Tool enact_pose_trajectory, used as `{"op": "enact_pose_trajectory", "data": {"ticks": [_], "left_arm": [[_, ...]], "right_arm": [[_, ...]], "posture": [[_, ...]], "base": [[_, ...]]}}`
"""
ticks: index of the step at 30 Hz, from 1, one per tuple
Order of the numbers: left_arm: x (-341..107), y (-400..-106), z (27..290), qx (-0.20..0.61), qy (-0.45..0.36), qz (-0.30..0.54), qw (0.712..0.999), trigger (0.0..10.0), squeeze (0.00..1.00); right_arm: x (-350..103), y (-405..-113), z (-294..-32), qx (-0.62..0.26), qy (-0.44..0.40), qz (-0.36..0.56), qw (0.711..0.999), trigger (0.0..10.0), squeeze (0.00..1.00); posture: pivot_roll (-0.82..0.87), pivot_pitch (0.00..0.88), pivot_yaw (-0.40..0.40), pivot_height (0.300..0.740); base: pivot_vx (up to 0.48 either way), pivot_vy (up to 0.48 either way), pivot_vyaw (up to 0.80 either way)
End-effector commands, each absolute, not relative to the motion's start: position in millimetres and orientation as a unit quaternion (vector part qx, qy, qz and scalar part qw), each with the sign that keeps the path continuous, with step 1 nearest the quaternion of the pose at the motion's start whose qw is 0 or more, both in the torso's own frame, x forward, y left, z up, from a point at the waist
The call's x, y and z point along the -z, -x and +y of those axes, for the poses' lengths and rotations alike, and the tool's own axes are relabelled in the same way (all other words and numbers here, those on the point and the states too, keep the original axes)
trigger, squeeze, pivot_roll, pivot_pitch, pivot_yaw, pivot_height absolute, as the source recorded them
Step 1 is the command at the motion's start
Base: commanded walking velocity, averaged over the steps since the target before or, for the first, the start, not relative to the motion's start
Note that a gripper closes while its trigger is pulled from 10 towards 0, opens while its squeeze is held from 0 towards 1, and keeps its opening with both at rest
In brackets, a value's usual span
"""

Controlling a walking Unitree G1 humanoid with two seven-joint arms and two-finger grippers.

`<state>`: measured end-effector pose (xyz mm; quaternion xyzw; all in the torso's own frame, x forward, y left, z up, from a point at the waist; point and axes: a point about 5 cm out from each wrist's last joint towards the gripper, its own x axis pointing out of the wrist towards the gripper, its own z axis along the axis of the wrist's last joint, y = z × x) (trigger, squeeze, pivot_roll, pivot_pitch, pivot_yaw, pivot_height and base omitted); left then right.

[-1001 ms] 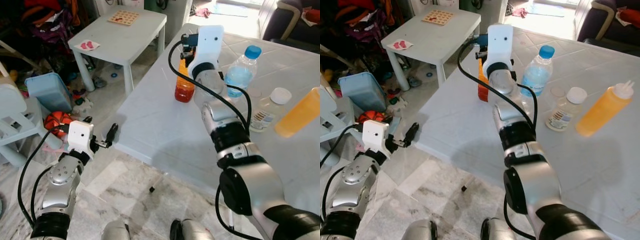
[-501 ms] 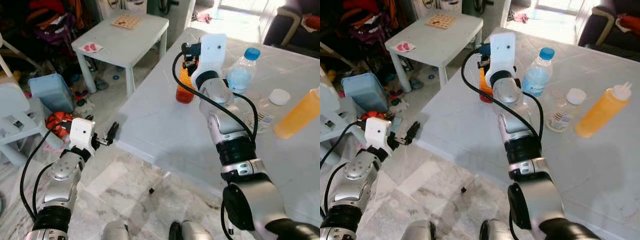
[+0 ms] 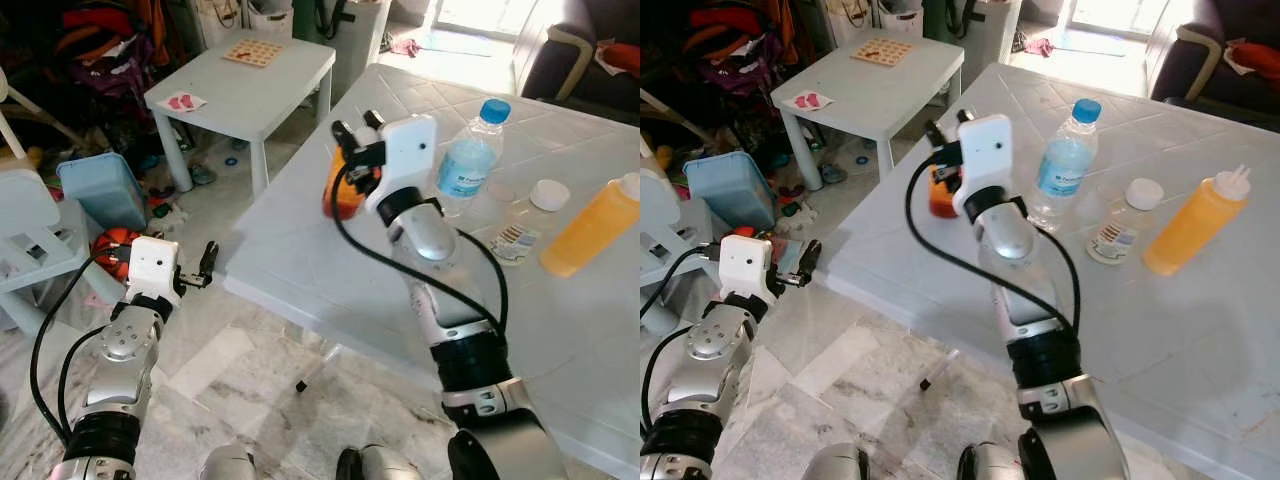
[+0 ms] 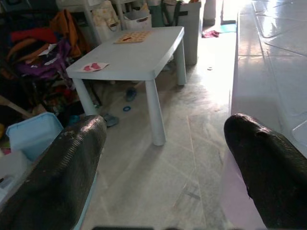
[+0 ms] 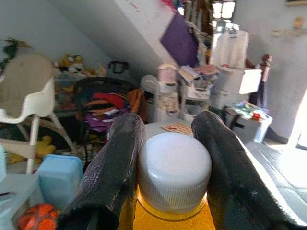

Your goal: Restocking fridge

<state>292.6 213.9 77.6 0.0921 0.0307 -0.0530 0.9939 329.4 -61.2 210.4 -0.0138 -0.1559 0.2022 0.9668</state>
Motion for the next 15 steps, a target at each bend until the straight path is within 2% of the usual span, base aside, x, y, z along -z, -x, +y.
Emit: {"op": "enact_pose_trajectory", "data": {"ticks": [1,5,13,15], "left_arm": [[-70.7,-291.4,220.1,0.032,-0.096,0.050,0.994,10.0,0.00],[-70.8,-296.9,215.2,0.021,-0.094,0.049,0.994,10.0,0.00],[-70.9,-301.2,214.1,0.015,-0.094,0.048,0.994,10.0,0.00],[-71.0,-302.1,214.3,0.013,-0.095,0.046,0.994,10.0,0.00]], "right_arm": [[-228.0,-324.7,-60.5,-0.203,0.017,-0.203,0.958,10.0,0.00],[-235.9,-321.1,-60.6,-0.202,0.027,-0.233,0.951,10.0,0.00],[-234.3,-321.4,-64.7,-0.197,0.032,-0.233,0.952,10.0,0.00],[-232.5,-321.3,-65.5,-0.195,0.034,-0.232,0.952,10.0,0.00]], "posture": [[0.10,0.000,-0.015,0.740],[0.10,0.000,-0.016,0.740],[0.09,0.000,-0.020,0.740],[0.09,0.000,-0.020,0.740]], "base": [[0.000,0.000,0.00],[0.000,0.000,0.00],[0.000,0.000,0.00],[-0.253,0.000,0.00]]}}
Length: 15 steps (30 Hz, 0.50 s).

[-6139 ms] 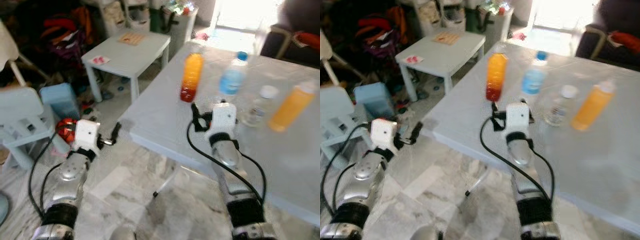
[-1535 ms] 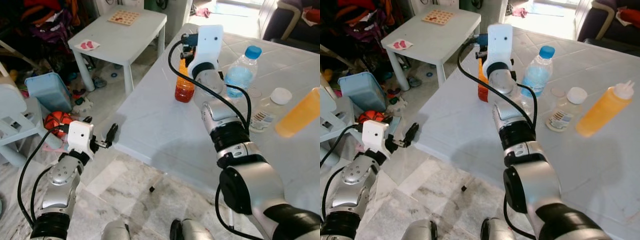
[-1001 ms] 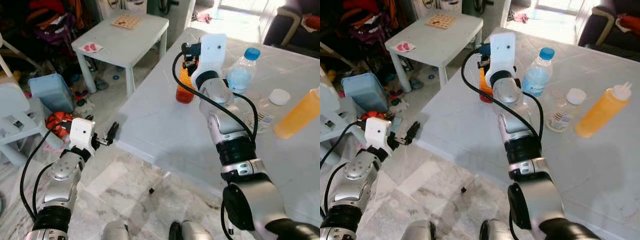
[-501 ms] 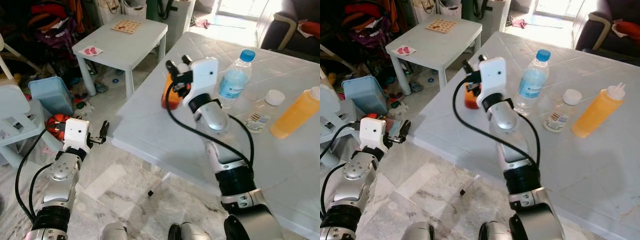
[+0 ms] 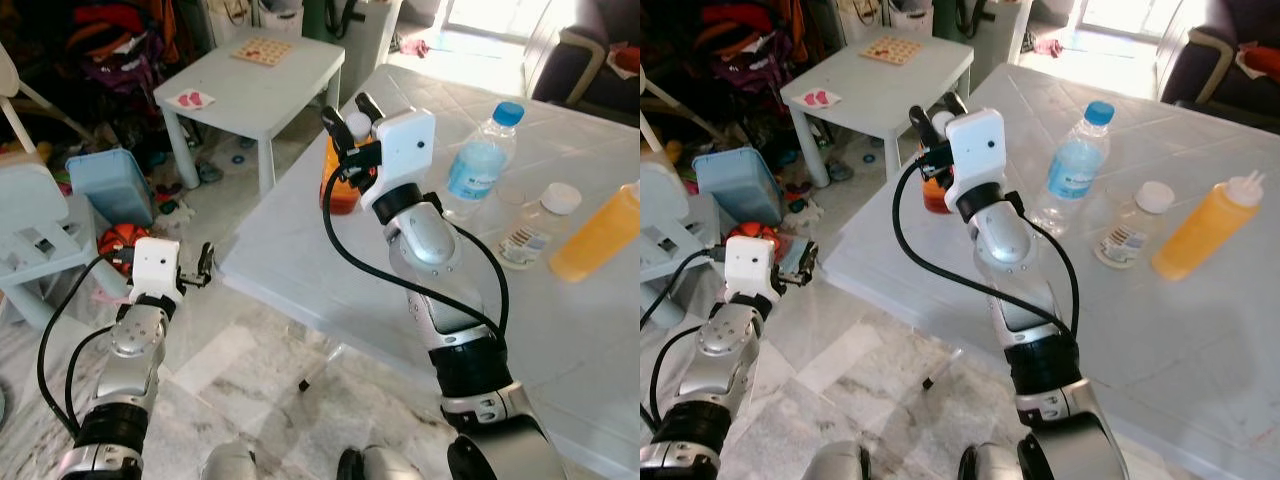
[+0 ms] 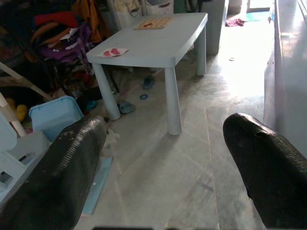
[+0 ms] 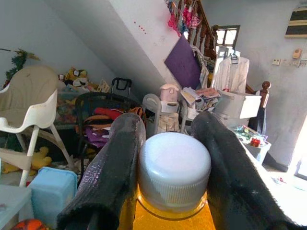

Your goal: Restocking fridge

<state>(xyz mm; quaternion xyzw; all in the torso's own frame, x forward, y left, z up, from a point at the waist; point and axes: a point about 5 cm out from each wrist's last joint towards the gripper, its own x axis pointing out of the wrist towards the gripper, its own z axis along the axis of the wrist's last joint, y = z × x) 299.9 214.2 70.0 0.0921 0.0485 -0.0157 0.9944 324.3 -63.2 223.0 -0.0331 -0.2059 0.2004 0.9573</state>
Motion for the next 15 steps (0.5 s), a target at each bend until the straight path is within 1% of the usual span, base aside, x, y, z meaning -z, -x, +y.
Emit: {"op": "enact_pose_trajectory", "data": {"ticks": [1,8,15], "left_arm": [[-71.0,-302.3,214.5,0.012,-0.095,0.045,0.994,10.0,0.00],[-70.7,-303.5,215.9,0.008,-0.096,0.044,0.994,10.0,0.00],[-70.0,-304.0,215.8,0.007,-0.096,0.044,0.994,10.0,0.00]], "right_arm": [[-231.9,-320.8,-65.5,-0.195,0.035,-0.233,0.952,10.0,0.00],[-232.3,-319.9,-61.9,-0.202,0.045,-0.239,0.949,10.0,0.00],[-231.5,-321.0,-63.5,-0.197,0.045,-0.237,0.950,10.0,0.00]], "posture": [[0.09,0.000,-0.020,0.740],[0.09,0.000,-0.024,0.740],[0.10,0.000,-0.029,0.740]], "base": [[-0.259,0.000,0.00],[-0.296,0.000,0.00],[-0.298,0.000,0.00]]}}
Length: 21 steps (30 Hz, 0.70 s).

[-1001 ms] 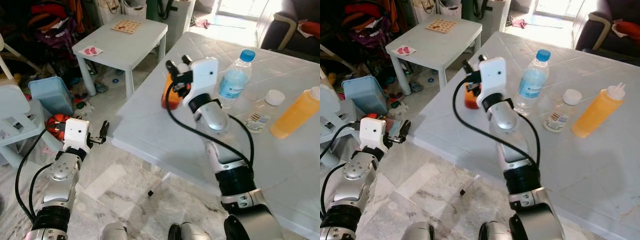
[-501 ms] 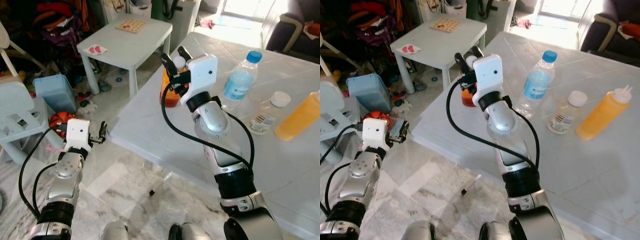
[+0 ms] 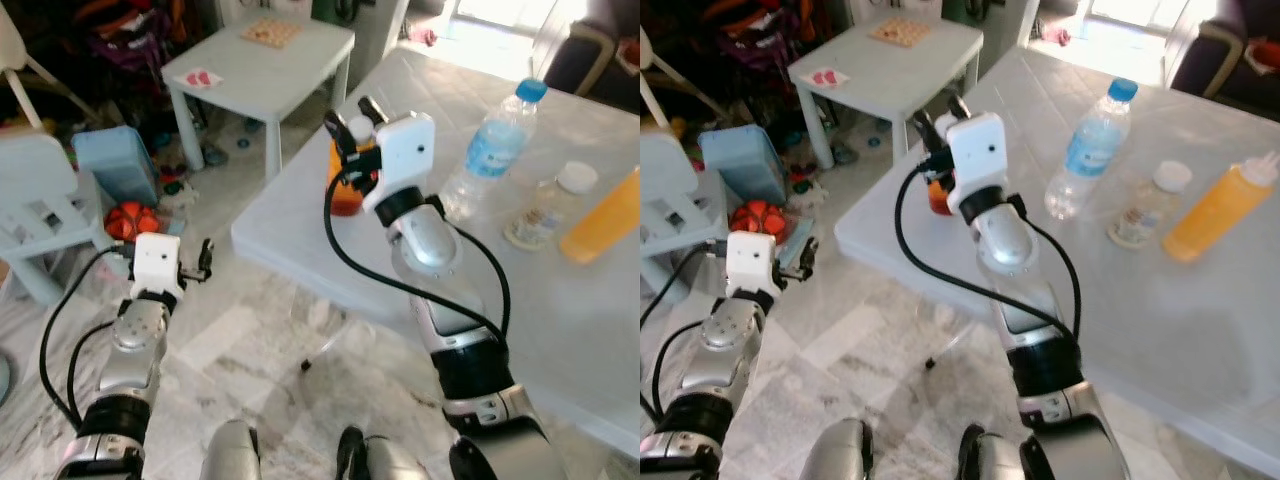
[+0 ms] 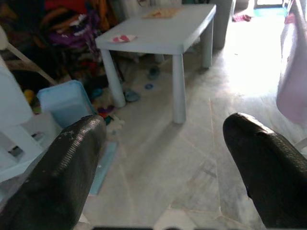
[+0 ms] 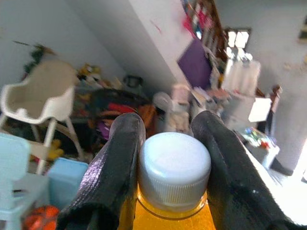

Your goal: Restocking fridge

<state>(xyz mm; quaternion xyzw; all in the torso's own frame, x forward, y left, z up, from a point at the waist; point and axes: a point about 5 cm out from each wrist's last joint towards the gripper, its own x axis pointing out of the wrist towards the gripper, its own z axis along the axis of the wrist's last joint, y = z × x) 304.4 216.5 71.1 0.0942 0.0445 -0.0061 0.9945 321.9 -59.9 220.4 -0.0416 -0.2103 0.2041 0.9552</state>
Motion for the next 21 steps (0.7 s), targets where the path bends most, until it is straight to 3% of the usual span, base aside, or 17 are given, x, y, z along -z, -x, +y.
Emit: {"op": "enact_pose_trajectory", "data": {"ticks": [1,13,21], "left_arm": [[-70.0,-304.0,215.8,0.006,-0.096,0.043,0.994,10.0,0.00],[-69.2,-305.2,214.5,0.009,-0.097,0.042,0.994,10.0,0.00],[-61.3,-295.5,218.4,0.011,-0.109,0.055,0.992,10.0,0.00]], "right_arm": [[-231.3,-321.0,-63.6,-0.197,0.045,-0.237,0.950,10.0,0.00],[-232.1,-319.0,-59.3,-0.202,0.048,-0.246,0.947,10.0,0.00],[-211.9,-316.4,-72.8,-0.189,0.055,-0.220,0.956,10.0,0.00]], "posture": [[0.10,0.000,-0.029,0.740],[0.10,0.000,-0.031,0.740],[0.11,0.000,-0.038,0.740]], "base": [[-0.296,0.000,0.00],[-0.290,0.000,0.00],[-0.271,0.000,0.00]]}}
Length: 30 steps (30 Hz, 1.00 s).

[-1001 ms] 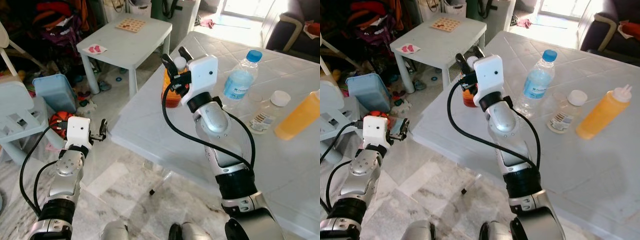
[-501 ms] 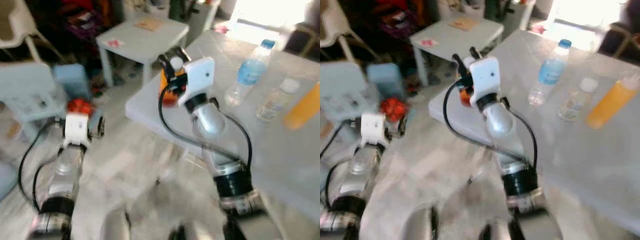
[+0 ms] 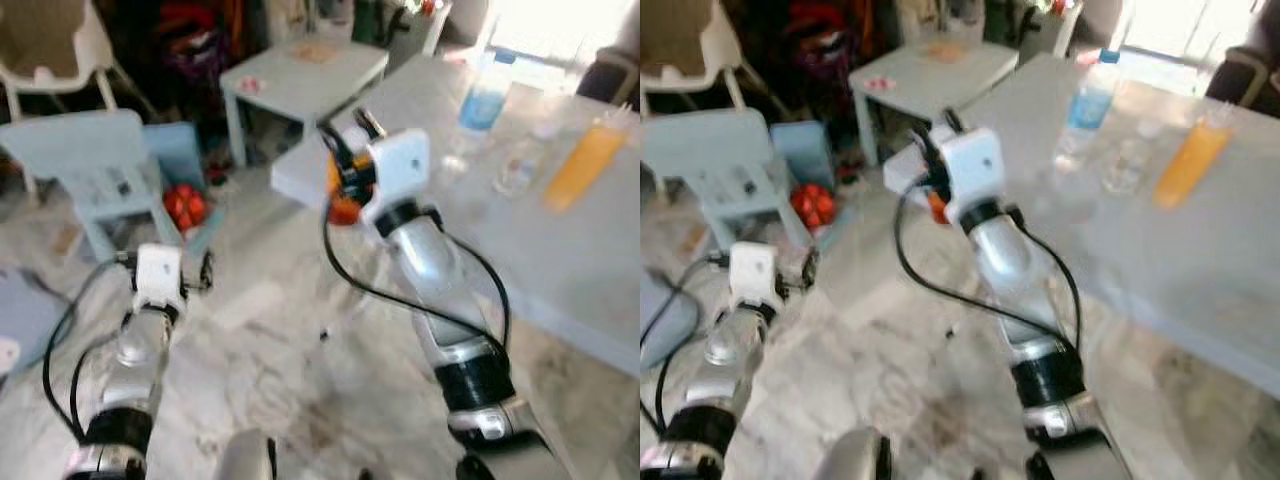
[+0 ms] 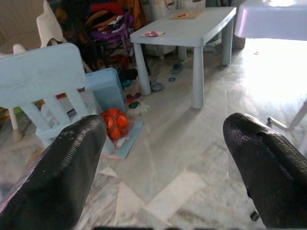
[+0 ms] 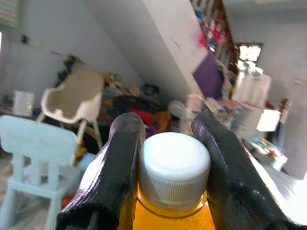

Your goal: Restocking fridge

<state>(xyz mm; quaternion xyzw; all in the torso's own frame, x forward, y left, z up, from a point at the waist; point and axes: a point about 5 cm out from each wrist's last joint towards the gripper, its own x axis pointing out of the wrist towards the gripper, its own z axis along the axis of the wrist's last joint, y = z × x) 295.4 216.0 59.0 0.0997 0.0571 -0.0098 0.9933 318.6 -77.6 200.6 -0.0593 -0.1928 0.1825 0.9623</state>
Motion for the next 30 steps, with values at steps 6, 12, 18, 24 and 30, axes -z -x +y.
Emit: {"op": "enact_pose_trajectory", "data": {"ticks": [6,12,18,24,30], "left_arm": [[-51.9,-278.2,224.1,0.016,-0.116,0.068,0.991,10.0,0.00],[-40.0,-251.8,236.2,0.000,-0.110,0.095,0.989,10.0,0.00],[-35.7,-230.3,243.0,-0.039,-0.106,0.106,0.988,10.0,0.00],[-42.1,-229.9,241.5,-0.092,-0.130,0.083,0.984,10.0,0.00],[-40.0,-227.2,238.5,-0.100,-0.138,0.093,0.981,10.0,0.00]], "right_arm": [[-186.7,-309.3,-82.7,-0.196,0.051,-0.169,0.964,10.0,0.00],[-157.6,-296.2,-100.4,-0.188,0.046,-0.124,0.973,10.0,0.00],[-137.9,-297.3,-119.0,-0.119,0.067,-0.072,0.988,10.0,0.00],[-125.7,-296.1,-120.3,-0.121,0.079,-0.059,0.988,10.0,0.00],[-107.8,-287.4,-122.9,-0.121,0.043,-0.023,0.992,10.0,0.00]], "posture": [[0.11,0.000,-0.040,0.740],[0.11,0.000,-0.014,0.740],[0.12,0.000,-0.021,0.740],[0.13,0.000,-0.047,0.740],[0.12,0.000,-0.045,0.740]], "base": [[-0.085,0.000,0.00],[0.000,0.000,0.00],[0.000,0.000,0.00],[0.000,0.000,0.00],[0.000,0.000,0.08]]}}
